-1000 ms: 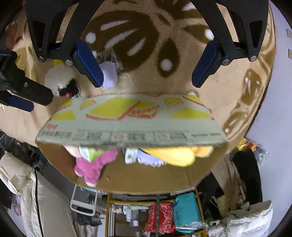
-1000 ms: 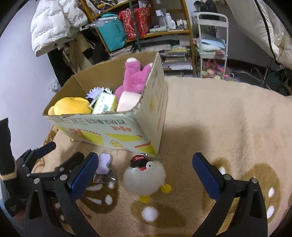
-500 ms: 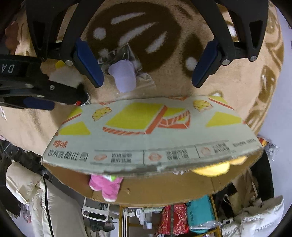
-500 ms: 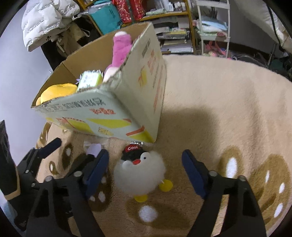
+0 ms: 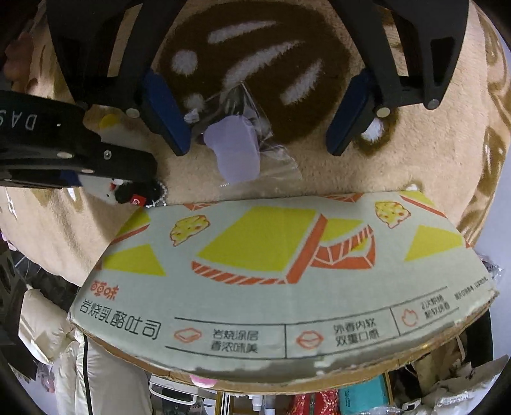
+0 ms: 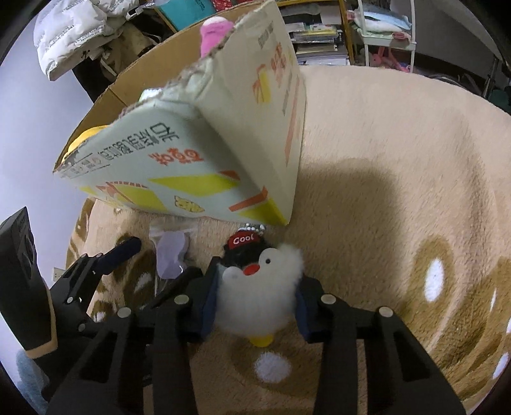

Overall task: Organize soft objects
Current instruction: 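Grasp the clear bag with the left tool while the right tool grasps the white penguin plush, then lift the clear bag with the left tool while the right tool carries the penguin over the box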

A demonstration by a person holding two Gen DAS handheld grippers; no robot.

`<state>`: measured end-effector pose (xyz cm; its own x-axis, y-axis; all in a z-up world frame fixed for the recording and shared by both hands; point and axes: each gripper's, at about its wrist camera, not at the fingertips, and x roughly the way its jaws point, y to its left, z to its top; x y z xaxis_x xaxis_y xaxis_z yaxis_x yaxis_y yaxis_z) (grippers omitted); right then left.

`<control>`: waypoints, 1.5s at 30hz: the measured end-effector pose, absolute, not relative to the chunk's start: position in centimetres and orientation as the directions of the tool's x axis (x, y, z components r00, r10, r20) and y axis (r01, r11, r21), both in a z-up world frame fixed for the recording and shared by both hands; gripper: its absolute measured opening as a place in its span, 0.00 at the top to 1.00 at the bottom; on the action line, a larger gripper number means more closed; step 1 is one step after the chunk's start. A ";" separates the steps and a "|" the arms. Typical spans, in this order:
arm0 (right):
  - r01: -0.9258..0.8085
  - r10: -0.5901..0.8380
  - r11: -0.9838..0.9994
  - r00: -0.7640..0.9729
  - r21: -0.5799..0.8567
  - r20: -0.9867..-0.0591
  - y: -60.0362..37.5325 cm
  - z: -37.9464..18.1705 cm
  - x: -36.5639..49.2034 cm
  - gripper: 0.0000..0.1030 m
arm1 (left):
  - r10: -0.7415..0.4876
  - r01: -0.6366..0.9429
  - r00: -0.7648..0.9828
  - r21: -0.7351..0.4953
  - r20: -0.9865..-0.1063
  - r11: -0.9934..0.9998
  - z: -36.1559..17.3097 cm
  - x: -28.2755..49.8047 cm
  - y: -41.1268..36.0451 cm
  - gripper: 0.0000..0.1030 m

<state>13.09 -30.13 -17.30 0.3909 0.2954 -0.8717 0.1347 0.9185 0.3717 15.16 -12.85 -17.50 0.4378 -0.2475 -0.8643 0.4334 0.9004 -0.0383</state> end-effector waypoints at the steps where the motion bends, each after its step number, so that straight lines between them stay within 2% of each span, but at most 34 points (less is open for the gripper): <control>1: 0.136 0.297 0.918 0.386 0.372 -0.874 -30.1 -17.4 13.1 0.59 | -0.246 0.430 0.436 -0.040 -0.865 0.902 -17.6 15.1 -12.9 0.19; 12: 0.142 0.303 0.917 0.364 0.373 -0.881 -30.0 -17.8 13.1 0.59 | -0.278 0.406 0.396 -0.105 -0.875 0.908 -18.2 14.8 -12.2 0.34; 15: 0.143 0.303 0.916 0.363 0.374 -0.881 -30.0 -17.9 13.1 0.59 | -0.293 0.408 0.389 -0.122 -0.874 0.905 -18.1 14.5 -12.0 0.44; 17: 0.143 0.302 0.917 0.362 0.372 -0.882 -30.0 -17.9 13.1 0.59 | -0.301 0.414 0.380 -0.130 -0.875 0.901 -18.1 14.3 -11.7 0.55; 21: 0.134 0.288 0.925 0.361 0.355 -0.887 -29.8 -17.9 13.2 0.59 | -0.331 0.373 0.367 -0.188 -0.870 0.909 -17.9 14.6 -10.5 0.64; 23: 0.124 0.260 0.938 0.365 0.323 -0.894 -29.3 -17.8 13.1 0.64 | -0.358 0.350 0.357 -0.232 -0.863 0.908 -17.7 14.9 -8.9 0.68; 26: 0.112 0.243 0.947 0.364 0.301 -0.899 -28.8 -17.7 13.0 0.65 | -0.371 0.328 0.354 -0.258 -0.858 0.909 -17.4 14.9 -8.1 0.75; 38: 0.088 0.227 0.953 0.423 0.289 -0.877 -28.4 -15.7 11.8 0.66 | -0.367 0.365 0.400 -0.221 -0.840 0.904 -14.4 12.9 -7.8 0.83; 41: 0.098 0.230 0.949 0.436 0.300 -0.870 -28.7 -15.4 11.5 0.66 | -0.392 0.367 0.391 -0.250 -0.833 0.896 -13.9 12.2 -7.9 0.85; 45: 0.106 0.236 0.944 0.449 0.314 -0.862 -29.2 -14.9 11.1 0.66 | -0.363 0.395 0.433 -0.189 -0.825 0.899 -13.3 10.6 -8.8 0.85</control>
<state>11.08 -29.22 -14.88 0.4493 0.2358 -0.8617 0.1061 0.9436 0.3135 10.59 -8.77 -13.25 0.4331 -0.3632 -0.8249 0.3949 0.8991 -0.1886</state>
